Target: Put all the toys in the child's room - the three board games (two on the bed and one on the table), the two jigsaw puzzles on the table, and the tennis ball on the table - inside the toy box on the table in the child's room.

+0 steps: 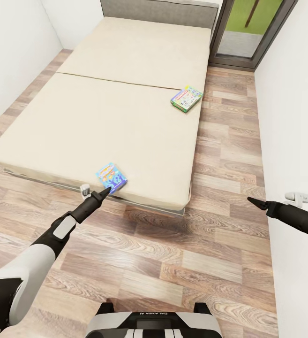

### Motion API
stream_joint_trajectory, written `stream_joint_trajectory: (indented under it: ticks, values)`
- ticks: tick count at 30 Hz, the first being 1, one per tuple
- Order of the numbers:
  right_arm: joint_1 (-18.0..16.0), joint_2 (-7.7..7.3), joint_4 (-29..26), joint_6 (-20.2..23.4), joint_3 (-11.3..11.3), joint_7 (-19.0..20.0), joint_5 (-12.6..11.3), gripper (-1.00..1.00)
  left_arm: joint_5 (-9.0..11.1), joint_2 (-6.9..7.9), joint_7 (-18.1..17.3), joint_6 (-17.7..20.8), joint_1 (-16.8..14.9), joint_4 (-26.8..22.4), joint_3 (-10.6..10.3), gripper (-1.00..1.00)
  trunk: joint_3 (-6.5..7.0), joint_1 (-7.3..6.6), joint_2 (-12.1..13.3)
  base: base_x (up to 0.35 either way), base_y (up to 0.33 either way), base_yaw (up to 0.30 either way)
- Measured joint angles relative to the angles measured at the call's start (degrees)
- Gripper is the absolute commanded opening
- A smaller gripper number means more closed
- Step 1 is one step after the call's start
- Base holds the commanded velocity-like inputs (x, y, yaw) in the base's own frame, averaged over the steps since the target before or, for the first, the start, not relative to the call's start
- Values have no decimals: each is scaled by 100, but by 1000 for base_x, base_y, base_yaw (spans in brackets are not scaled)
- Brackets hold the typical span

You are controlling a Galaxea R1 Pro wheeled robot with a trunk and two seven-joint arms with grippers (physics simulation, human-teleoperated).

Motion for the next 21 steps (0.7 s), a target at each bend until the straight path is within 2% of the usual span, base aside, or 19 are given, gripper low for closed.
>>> stream_joint_trajectory:
  ticks: [6,12,15,16,17,19,20,21]
  values:
    - [0,11,0,-1,8,-3,0,100,4,-14,-86,8,26,-71,-19,-100,0,0,0,0,0,0]
    - [2,16,0,-20,100,-1,0,100,-29,-43,-258,102,217,-555,-54,-100,0,0,0,0,0,0]
    - [31,15,0,-41,202,4,0,100,-49,-81,-284,428,602,-1350,-149,-100,0,0,0,0,0,0]
    - [32,15,0,-41,203,4,1,100,-48,-79,-283,420,606,-1359,-140,-100,0,0,0,0,0,0]
    - [50,14,0,-47,234,7,0,100,-52,-93,-234,579,763,-1695,-172,-100,0,0,0,0,0,0]
    - [92,13,0,-56,284,12,1,100,-30,-130,33,862,1100,-2482,-213,-100,0,0,0,0,0,0]
    - [93,13,0,-56,285,12,1,100,-37,-129,39,853,1105,-2494,-207,-100,0,0,0,0,0,0]
    - [112,12,0,-61,303,14,1,100,-13,-167,258,993,1275,-2928,-228,-100,0,0,0,0,0,0]
